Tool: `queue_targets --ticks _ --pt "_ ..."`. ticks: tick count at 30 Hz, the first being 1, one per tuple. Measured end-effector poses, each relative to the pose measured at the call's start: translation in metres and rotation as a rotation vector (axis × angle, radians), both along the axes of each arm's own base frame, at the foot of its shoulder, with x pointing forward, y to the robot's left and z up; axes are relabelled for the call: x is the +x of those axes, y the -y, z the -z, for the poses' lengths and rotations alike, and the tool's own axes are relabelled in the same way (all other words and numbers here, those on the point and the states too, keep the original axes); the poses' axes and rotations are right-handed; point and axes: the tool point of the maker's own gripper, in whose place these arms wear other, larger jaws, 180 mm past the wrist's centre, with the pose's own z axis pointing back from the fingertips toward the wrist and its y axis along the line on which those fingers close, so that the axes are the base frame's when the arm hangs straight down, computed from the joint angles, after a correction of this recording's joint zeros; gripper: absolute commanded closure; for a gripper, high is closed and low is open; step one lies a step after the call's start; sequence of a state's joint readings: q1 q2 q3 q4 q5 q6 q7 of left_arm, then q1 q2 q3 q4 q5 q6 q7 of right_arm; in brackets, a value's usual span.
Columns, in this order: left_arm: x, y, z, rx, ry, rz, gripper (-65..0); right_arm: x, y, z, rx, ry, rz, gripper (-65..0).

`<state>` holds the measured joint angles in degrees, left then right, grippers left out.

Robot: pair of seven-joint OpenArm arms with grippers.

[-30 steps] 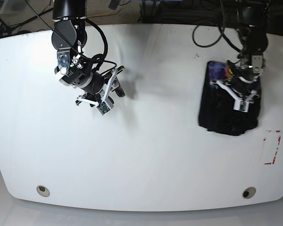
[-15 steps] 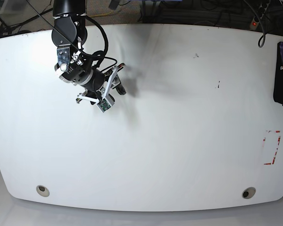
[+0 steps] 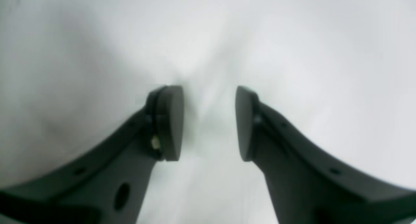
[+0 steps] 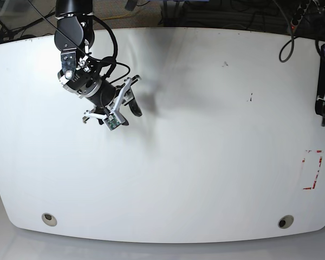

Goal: Fold the T-shirt properly

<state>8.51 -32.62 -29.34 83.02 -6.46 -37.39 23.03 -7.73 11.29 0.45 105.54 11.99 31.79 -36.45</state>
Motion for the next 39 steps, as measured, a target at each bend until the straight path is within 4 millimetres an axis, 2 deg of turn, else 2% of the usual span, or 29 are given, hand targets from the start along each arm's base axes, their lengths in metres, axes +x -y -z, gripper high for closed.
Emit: queue_targets --ticks 3,6,7,9,13,20,22,24,26,29,30,35,39 --pt "0.012 0.052 0.023 -0.042 0.053 0.065 -38.6 0.006 0.009 -0.003 0.023 0.093 0.028 -23.8" --pt "0.02 0.09 0.035 -0.069 0.133 0.108 -38.6 0.011 0.03 0.007 -0.005 0.176 0.094 -23.8" --pt "0.02 0.098 0.035 -0.087 0.17 0.102 -38.6 0.01 0.036 0.012 -0.016 0.2 0.112 -23.9" --pt "0.016 0.109 0.04 -0.123 0.22 0.073 -38.6 0.005 0.046 0.02 0.004 0.245 0.136 -24.4" --pt "-0.006 0.147 0.065 -0.2 0.231 0.072 -38.5 -0.016 0.083 0.034 0.039 0.308 0.282 -24.6" --pt "-0.075 0.197 0.083 -0.292 0.202 0.0 -38.5 -0.079 0.112 0.059 0.013 0.209 0.373 -24.6" --pt "-0.104 0.212 0.082 -0.328 0.177 -0.018 -38.5 -0.106 0.104 0.059 0.072 0.166 0.39 -24.6" --pt "-0.125 0.223 0.081 -0.354 0.158 -0.044 -38.5 -0.123 0.097 0.057 0.129 0.134 0.401 -24.6" --pt "-0.155 0.235 0.085 -0.382 0.1 -0.074 -38.5 -0.145 0.1 0.06 0.128 0.088 0.419 -24.4" --pt "-0.196 0.242 0.085 -0.397 0.033 -0.125 -38.5 -0.177 0.106 0.06 0.105 0.038 0.433 -24.3" --pt "-0.205 0.243 0.086 -0.402 0.017 -0.137 -38.5 -0.184 0.107 0.06 0.108 0.027 0.437 -24.3" --pt "-0.261 0.263 0.091 -0.437 -0.119 -0.143 -38.5 -0.242 0.099 0.072 0.115 -0.115 0.465 -24.1" --pt "-0.312 0.267 0.108 -0.446 -0.26 -0.167 -38.5 -0.288 0.098 0.086 0.108 -0.237 0.488 -24.1"
